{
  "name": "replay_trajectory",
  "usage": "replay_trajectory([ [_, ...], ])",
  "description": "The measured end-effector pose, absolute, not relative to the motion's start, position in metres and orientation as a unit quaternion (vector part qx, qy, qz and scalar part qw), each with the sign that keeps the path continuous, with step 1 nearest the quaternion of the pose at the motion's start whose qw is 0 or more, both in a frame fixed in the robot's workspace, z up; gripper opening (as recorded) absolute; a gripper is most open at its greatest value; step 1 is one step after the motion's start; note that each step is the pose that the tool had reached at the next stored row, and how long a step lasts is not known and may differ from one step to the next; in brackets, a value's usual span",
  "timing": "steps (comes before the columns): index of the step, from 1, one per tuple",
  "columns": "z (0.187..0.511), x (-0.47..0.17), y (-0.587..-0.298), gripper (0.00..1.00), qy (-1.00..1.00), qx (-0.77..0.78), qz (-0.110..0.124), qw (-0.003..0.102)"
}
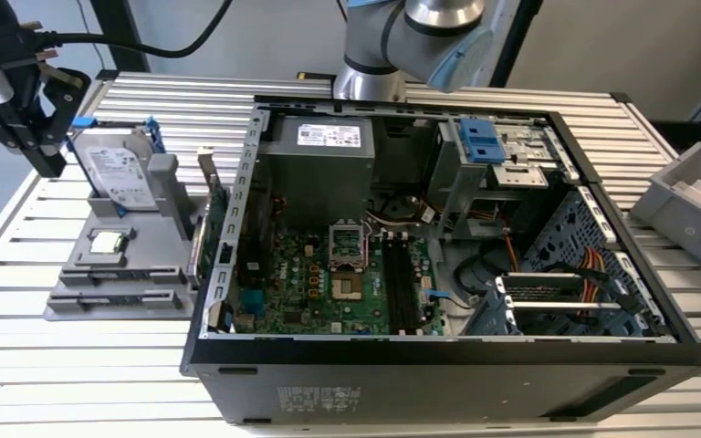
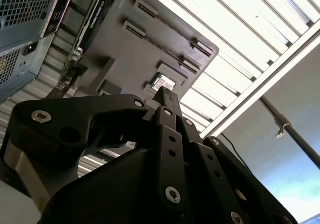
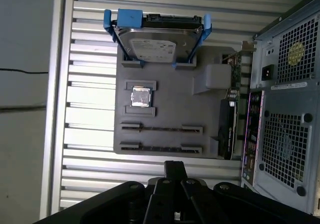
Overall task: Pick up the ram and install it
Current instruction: 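Pick up the ram and move it above insertion slot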
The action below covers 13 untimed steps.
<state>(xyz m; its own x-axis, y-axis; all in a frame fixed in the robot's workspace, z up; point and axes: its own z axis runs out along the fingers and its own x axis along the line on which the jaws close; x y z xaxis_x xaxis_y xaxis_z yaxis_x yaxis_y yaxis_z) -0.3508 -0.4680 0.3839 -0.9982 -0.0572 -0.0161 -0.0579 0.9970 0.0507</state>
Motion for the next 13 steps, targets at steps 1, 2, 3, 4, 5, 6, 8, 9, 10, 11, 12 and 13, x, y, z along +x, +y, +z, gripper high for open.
replay_trajectory([
  [1,0.3839,-0.3508,-0.4680,0.00,0.999,-0.030,0.026,0.007],
  [2,0.3839,-0.3508,-0.4680,0.00,0.999,-0.032,0.026,0.007],
  [3,0.3839,-0.3508,-0.4680,0.00,0.999,-0.035,0.026,0.007],
  [4,0.3839,-0.3508,-0.4680,0.00,0.999,-0.038,0.026,0.007],
  [5,0.3839,-0.3508,-0.4681,0.00,0.999,-0.041,0.026,0.007],
  [6,0.3838,-0.3508,-0.4680,0.00,0.999,-0.045,0.026,0.007],
  [8,0.3838,-0.3508,-0.4680,0.00,0.998,-0.054,0.026,0.007],
  [9,0.3839,-0.3508,-0.4680,0.00,0.998,-0.060,0.026,0.006],
  [10,0.3839,-0.3508,-0.4680,0.00,0.998,-0.065,0.026,0.006],
  [11,0.3839,-0.3508,-0.4680,0.00,0.997,-0.070,0.026,0.006],
  [12,0.3839,-0.3508,-0.4680,0.00,0.997,-0.075,0.026,0.006],
  [13,0.3838,-0.3508,-0.4681,0.00,0.996,-0.080,0.026,0.006],
])
